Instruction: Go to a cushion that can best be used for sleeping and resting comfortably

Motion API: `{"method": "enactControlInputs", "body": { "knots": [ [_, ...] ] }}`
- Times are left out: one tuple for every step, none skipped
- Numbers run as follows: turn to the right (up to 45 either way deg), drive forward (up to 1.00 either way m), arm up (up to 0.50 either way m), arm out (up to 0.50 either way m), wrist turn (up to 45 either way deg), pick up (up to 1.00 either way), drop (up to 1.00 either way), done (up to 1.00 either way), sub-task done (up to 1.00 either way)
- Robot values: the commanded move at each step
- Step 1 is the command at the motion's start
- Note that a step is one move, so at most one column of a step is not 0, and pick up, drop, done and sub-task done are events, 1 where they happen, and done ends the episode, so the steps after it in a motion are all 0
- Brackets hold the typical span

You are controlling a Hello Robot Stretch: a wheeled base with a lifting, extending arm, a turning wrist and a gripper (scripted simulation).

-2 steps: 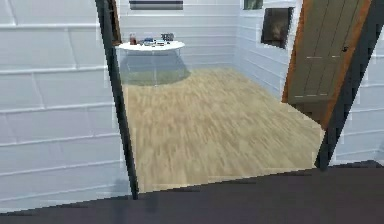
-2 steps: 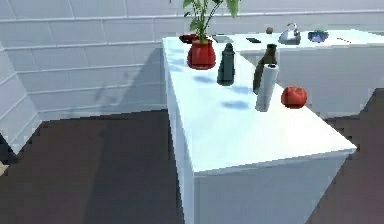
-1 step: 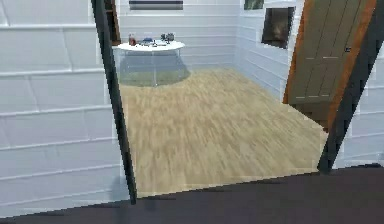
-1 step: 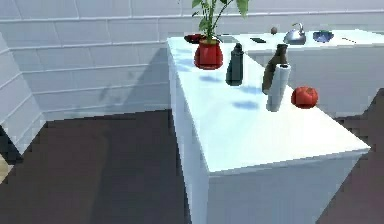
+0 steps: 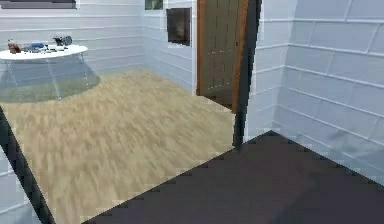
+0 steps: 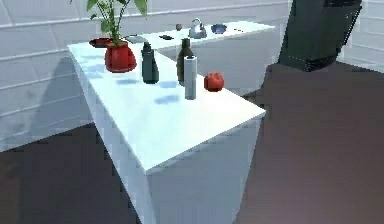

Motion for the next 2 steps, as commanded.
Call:
{"method": "enactControlInputs", "body": {
  "knots": [
    [0.0,1.00,0.00,0.00,0.0,0.00,0.00,0.00,0.00],
    [0.0,0.85,0.00,0.00,0.0,0.00,0.00,0.00,0.00]
  ]
}}
